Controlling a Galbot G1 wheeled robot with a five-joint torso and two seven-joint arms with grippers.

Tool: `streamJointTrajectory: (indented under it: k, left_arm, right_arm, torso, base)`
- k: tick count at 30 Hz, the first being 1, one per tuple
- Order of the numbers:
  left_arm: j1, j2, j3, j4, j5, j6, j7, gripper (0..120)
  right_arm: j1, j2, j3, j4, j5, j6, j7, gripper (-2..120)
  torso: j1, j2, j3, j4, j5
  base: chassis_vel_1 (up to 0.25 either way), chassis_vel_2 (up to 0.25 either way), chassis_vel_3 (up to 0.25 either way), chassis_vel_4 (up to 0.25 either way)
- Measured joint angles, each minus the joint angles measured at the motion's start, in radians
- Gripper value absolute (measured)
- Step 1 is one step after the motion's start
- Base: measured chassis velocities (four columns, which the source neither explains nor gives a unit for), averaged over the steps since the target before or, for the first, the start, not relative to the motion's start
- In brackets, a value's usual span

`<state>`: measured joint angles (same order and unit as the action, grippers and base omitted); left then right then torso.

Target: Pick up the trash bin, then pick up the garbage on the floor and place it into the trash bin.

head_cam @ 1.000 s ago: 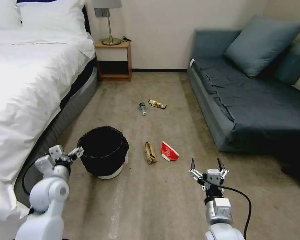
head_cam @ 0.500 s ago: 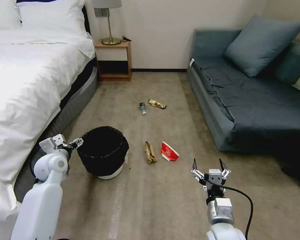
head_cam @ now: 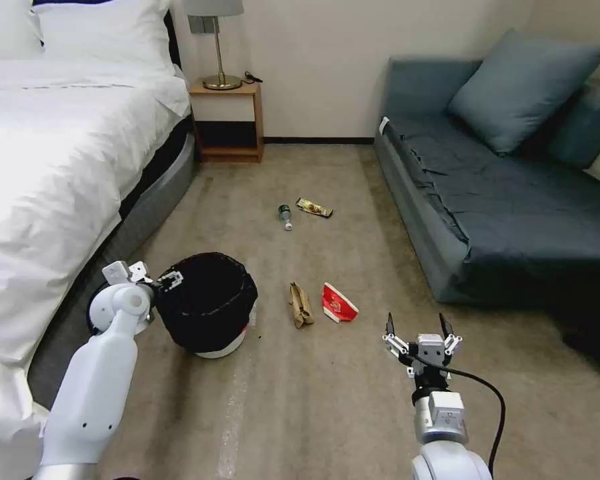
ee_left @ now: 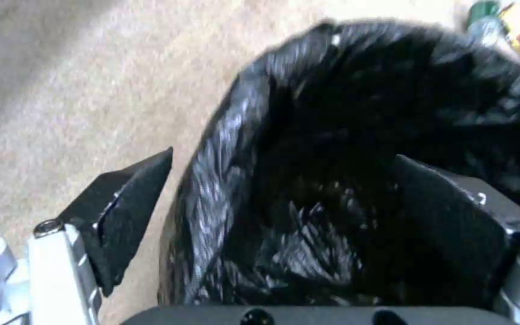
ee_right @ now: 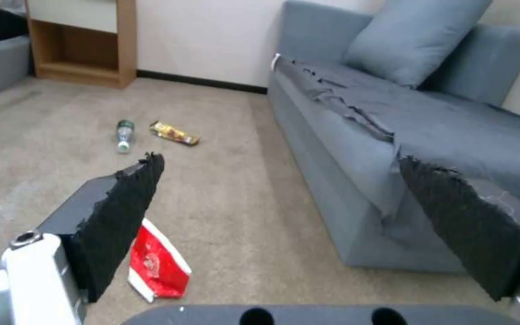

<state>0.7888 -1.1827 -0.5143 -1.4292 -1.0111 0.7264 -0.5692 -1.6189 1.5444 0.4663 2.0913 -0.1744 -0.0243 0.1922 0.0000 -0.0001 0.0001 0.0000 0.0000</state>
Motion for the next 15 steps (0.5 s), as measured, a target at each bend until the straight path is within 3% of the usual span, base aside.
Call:
streamJointTrajectory:
  k: [7,11,15]
  left_arm:
    - [-0.006,-0.009,0.002,0.021,-0.003,0.012,-0.039,86]
    - [-0.015,-0.012,0.001,0.048,-0.002,0.012,-0.044,73]
    - [-0.021,-0.016,-0.003,0.07,-0.005,0.012,-0.044,52]
  right_arm:
    - [0.005,-0.003,0.006,-0.004,0.003,0.011,0.001,100]
    - [0.011,-0.003,0.006,-0.013,0.003,0.016,0.003,100]
    - [0.017,-0.005,0.005,-0.021,0.008,0.017,0.004,100]
  torso:
    - [0.0,0.0,0.0,0.0,0.0]
    - [0.0,0.0,0.0,0.0,0.0]
    - [0.0,0.0,0.0,0.0,0.0]
  base:
    - [0.0,0.0,0.0,0.0]
    - [0.0,0.0,0.0,0.0]
    - [0.0,0.0,0.0,0.0]
